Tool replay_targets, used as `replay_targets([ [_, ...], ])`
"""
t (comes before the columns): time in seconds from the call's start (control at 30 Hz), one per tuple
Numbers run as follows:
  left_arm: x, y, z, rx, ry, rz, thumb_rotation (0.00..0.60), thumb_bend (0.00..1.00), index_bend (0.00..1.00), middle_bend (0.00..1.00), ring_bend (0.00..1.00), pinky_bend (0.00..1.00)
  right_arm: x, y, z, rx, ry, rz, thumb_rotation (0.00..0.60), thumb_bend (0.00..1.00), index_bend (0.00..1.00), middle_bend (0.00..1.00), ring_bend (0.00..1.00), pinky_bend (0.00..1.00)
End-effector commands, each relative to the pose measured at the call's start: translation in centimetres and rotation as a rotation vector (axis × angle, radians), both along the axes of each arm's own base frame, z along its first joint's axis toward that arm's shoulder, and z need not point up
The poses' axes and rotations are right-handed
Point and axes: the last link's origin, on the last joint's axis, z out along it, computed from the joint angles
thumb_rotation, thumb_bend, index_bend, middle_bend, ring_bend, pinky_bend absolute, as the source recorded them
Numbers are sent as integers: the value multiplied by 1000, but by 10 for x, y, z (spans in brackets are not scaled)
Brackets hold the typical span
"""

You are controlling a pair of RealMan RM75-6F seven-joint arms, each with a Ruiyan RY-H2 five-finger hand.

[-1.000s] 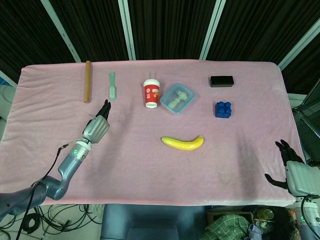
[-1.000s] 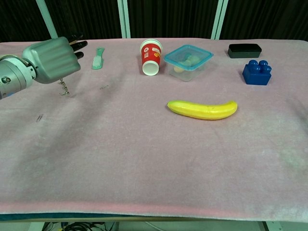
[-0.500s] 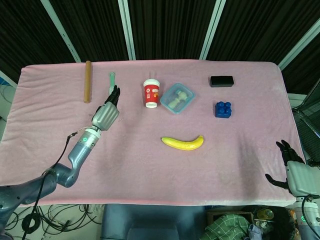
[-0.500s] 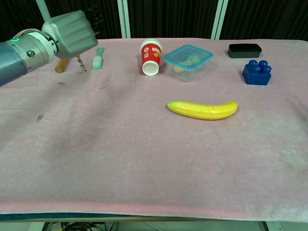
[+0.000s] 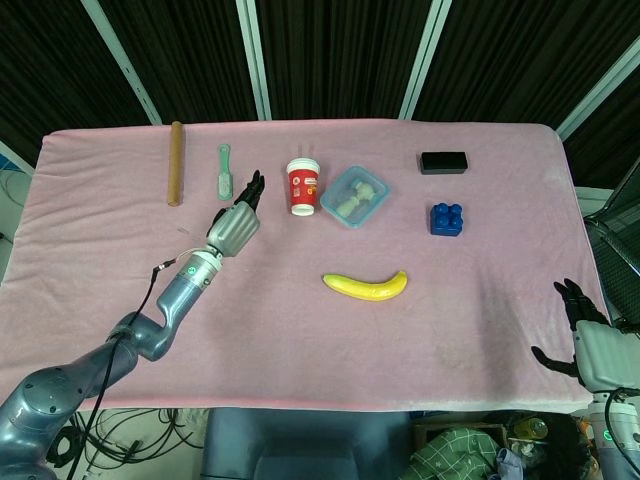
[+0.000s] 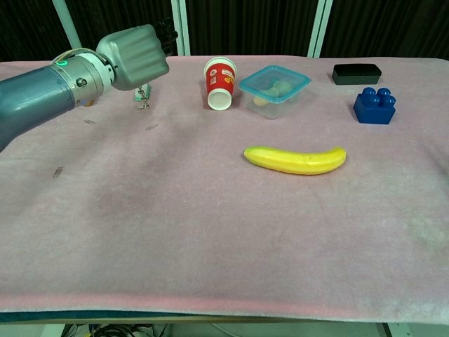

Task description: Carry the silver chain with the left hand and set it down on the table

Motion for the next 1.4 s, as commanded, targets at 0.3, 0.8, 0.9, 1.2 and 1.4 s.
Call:
replay_targets([
  [0.3, -3, -2, -19, -36, 17, -6, 600, 437, 577, 220, 0, 0, 0, 0, 1, 0, -3, -4, 600, 116, 0, 0, 92, 212],
  [0.8, -5, -4, -28, -52, 28, -24, 600, 437, 577, 222, 0, 0, 0, 0, 1, -5, -7, -5, 600, 117, 0, 0, 92, 212],
  [0.9, -4, -4, -28, -49, 30, -29, 600, 437, 577, 222, 0, 0, 0, 0, 1, -6, -7, -3, 600, 117, 0, 0, 92, 212],
  [1.2, -1, 2, -12, -10, -10, -56, 600, 437, 578, 223, 0, 0, 0, 0, 1, -5, -7, -2, 600, 117, 0, 0, 92, 212],
  [1.4, -12, 7, 10, 23, -19, -49, 600, 438, 578, 223, 0, 0, 0, 0, 1, -5, -3, -2, 600, 118, 0, 0, 92, 212],
])
